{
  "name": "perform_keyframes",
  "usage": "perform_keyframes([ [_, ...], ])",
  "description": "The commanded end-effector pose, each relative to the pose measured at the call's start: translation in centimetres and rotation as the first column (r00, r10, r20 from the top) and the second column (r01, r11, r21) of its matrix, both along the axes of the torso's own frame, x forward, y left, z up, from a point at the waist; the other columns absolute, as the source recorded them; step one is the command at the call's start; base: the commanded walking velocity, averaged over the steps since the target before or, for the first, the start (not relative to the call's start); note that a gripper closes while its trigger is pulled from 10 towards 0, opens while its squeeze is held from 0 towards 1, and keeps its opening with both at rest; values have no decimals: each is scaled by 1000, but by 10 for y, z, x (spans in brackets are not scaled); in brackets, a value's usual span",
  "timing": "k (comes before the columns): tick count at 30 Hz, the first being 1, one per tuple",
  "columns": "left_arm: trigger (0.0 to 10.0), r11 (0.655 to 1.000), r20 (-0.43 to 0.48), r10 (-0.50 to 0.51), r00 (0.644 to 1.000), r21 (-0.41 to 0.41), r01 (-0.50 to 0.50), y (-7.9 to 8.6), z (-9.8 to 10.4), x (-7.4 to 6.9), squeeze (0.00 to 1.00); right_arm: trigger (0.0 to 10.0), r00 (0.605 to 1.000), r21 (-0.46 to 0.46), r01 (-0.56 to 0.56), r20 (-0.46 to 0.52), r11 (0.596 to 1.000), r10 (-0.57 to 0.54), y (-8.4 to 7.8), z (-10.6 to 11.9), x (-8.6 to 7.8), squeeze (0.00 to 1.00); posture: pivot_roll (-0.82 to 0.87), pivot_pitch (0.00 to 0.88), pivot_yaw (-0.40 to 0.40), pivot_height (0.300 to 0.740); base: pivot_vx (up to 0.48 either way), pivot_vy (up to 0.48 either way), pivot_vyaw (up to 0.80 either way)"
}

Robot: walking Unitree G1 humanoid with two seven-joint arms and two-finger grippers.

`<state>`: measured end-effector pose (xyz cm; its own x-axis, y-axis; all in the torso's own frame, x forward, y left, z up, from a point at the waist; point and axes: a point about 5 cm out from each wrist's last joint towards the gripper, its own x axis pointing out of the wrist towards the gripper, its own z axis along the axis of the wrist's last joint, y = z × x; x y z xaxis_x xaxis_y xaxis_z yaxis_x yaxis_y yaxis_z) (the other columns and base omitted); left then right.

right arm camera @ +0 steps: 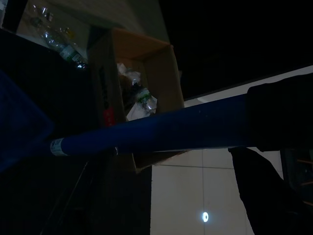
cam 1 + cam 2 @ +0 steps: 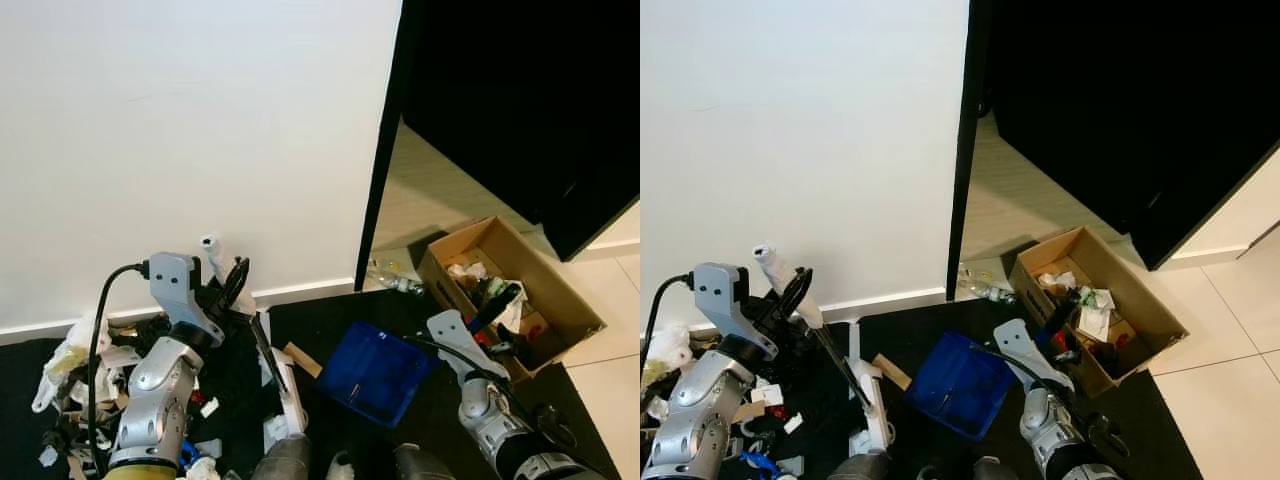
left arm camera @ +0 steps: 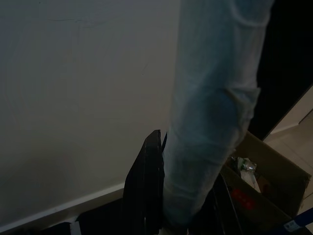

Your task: Sweep floor

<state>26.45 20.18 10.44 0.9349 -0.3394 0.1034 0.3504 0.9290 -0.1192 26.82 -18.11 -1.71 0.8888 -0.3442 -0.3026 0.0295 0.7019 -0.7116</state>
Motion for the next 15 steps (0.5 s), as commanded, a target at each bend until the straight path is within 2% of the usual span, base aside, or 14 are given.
perform_keyframes([
  [1, 10000, 1000, 20, -12, 1000, -13, 12, -4, 0, -1, 8, 10000, 1000, 3, 7, -23, 1000, -7, 0, -5, -5, 0, 216, 132, -11, 740, 0, 0, 0],
  [15, 10000, 1000, 18, -14, 1000, -19, 14, -6, 0, -1, 8, 10000, 1000, 3, 7, -22, 1000, -7, 0, -4, -4, 0, 205, 141, -10, 740, 0, 0, 0],
])
